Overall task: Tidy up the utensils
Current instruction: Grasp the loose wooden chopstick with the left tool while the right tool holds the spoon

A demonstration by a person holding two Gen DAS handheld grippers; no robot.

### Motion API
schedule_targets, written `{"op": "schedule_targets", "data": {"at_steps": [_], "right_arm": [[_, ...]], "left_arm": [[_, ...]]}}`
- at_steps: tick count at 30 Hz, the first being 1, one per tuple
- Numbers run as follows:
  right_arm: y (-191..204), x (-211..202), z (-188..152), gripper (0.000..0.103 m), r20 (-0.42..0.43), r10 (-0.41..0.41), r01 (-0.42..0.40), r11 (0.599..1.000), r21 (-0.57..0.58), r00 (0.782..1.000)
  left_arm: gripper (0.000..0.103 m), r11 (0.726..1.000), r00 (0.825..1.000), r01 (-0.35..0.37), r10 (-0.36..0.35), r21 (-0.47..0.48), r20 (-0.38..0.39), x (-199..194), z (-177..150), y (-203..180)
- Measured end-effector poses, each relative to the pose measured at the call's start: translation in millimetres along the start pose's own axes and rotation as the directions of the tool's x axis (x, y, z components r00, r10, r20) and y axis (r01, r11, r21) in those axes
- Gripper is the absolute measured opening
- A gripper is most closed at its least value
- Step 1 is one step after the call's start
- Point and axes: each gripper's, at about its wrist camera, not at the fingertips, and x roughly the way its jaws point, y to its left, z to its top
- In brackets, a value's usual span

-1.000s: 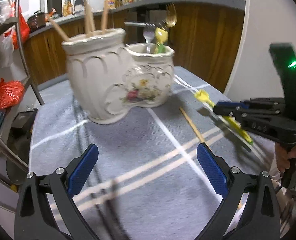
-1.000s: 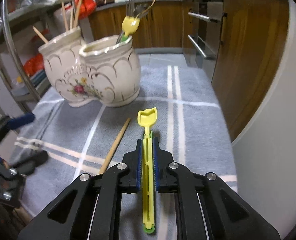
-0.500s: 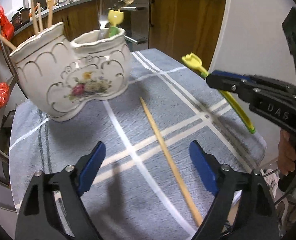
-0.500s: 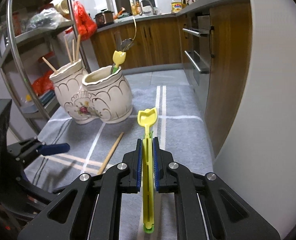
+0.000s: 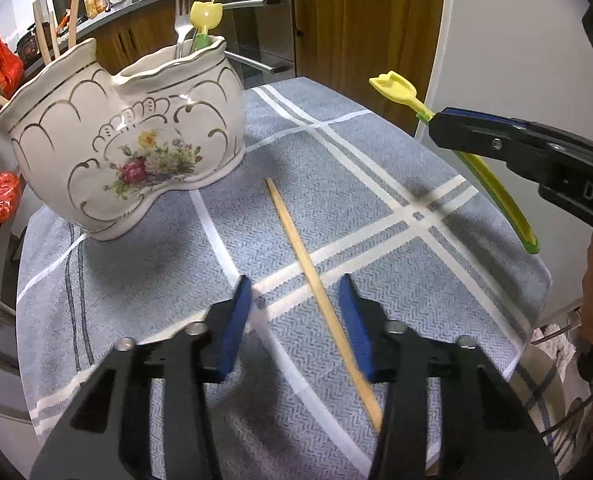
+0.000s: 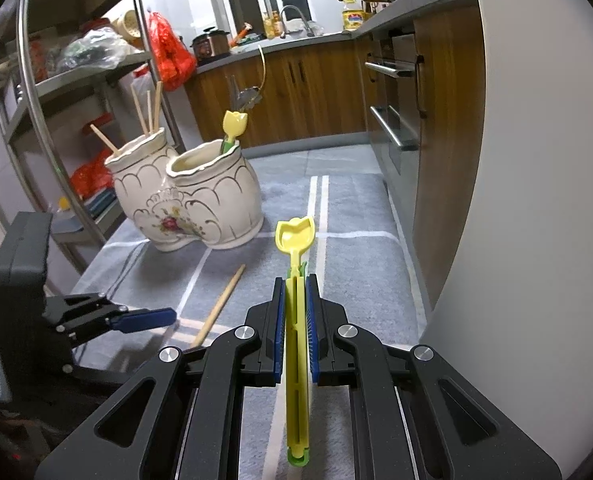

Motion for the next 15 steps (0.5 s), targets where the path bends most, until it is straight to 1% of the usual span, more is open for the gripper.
{"op": "schedule_targets", "data": {"at_steps": [1,3,10,15], "right_arm": [[0.5,-1.0,0.1,0.011,0.002,0.003,-0.003,1.0,0.0,1.0],[1.7,-2.1,0.2,0.011,0.005,0.006,-0.006,1.0,-0.002,1.0],[6.6,-2.8,0.5,0.011,0.012,0.009,-0.009,1.0,-0.009,1.0],[7.6,-6.2,2.5,0.011,0.029,0.013,-0.013,1.0,-0.003,0.999]], "left_arm": [[0.024,1.0,1.0,0.003,-0.003,0.001,0.0,-0.5,0.2,1.3],[0.01,1.0,1.0,0.012,-0.012,0.012,0.001,-3.8,-0.9,4.5],[0.006,0.999,0.999,0.015,-0.016,0.048,0.027,-10.2,-5.2,14.3],[0.006,0.998,0.996,0.024,-0.029,0.052,0.088,-28.0,-8.6,26.1]]}}
